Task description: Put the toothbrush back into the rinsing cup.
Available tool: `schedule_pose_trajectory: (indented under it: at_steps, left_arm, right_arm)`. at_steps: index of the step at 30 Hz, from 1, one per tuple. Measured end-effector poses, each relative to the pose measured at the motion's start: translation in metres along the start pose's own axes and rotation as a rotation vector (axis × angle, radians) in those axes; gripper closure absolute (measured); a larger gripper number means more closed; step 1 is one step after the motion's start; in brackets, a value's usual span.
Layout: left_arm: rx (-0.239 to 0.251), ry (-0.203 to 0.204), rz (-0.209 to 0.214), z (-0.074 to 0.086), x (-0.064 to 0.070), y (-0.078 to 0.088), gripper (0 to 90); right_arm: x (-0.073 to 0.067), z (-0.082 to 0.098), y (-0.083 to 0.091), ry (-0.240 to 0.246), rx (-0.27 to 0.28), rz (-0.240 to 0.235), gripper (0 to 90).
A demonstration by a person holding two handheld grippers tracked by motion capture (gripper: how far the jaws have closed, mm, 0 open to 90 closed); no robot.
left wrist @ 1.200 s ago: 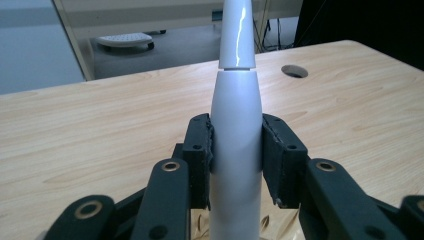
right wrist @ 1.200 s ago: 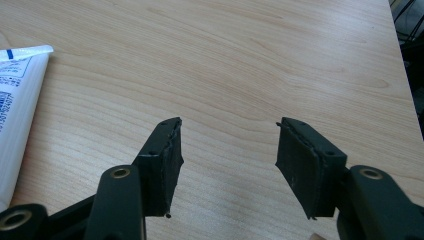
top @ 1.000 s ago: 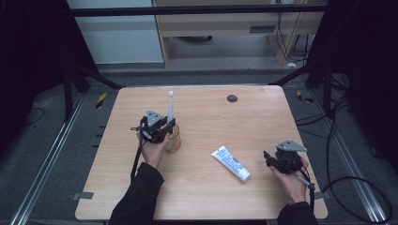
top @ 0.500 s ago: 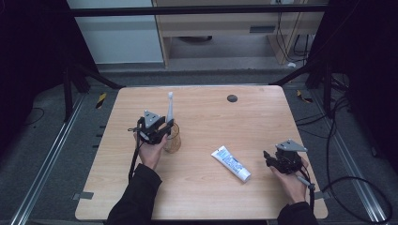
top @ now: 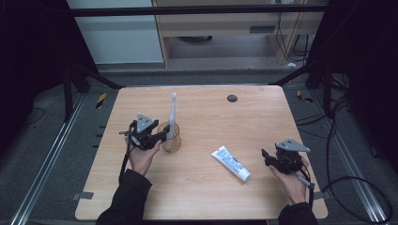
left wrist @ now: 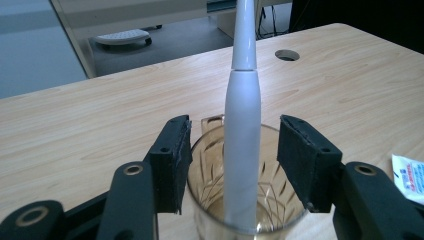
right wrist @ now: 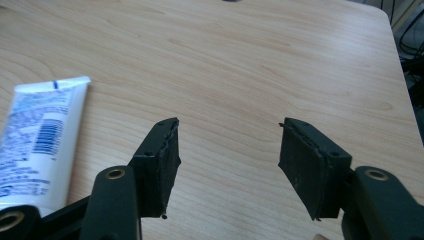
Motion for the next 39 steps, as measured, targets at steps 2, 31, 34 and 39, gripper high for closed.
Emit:
schedule_pose_trajectory:
  at_steps: [2,31,34,39]
  left_arm:
    - [-0.004,-0.005,-0.009,0.003,-0.003,0.010,45.8]
    - [-0.202,0.022,-0.097,0.097,-0.034,0.069,44.1]
    - [-0.216,0.022,-0.092,0.103,-0.033,0.074,43.0]
    - [-0.241,0.033,-0.094,0.111,-0.037,0.079,41.8]
  right_arm:
    - [-0.004,-0.004,0.003,-0.001,0.008,-0.018,40.0]
    - [-0.048,-0.002,-0.002,0.041,-0.110,-0.192,61.9]
    - [-0.051,-0.001,-0.002,0.041,-0.119,-0.207,63.6]
    - [-0.058,-0.005,-0.001,0.046,-0.115,-0.226,60.4]
Point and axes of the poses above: each handheld gripper's, and its own axes: y roughly backward along the jaws, z roughly out of its underside, x roughly to its right, the point moved 5 cm from there along -y, roughly forward along the jaws, and after that the axes turned 1 degree about y, right-handed, at the moved point
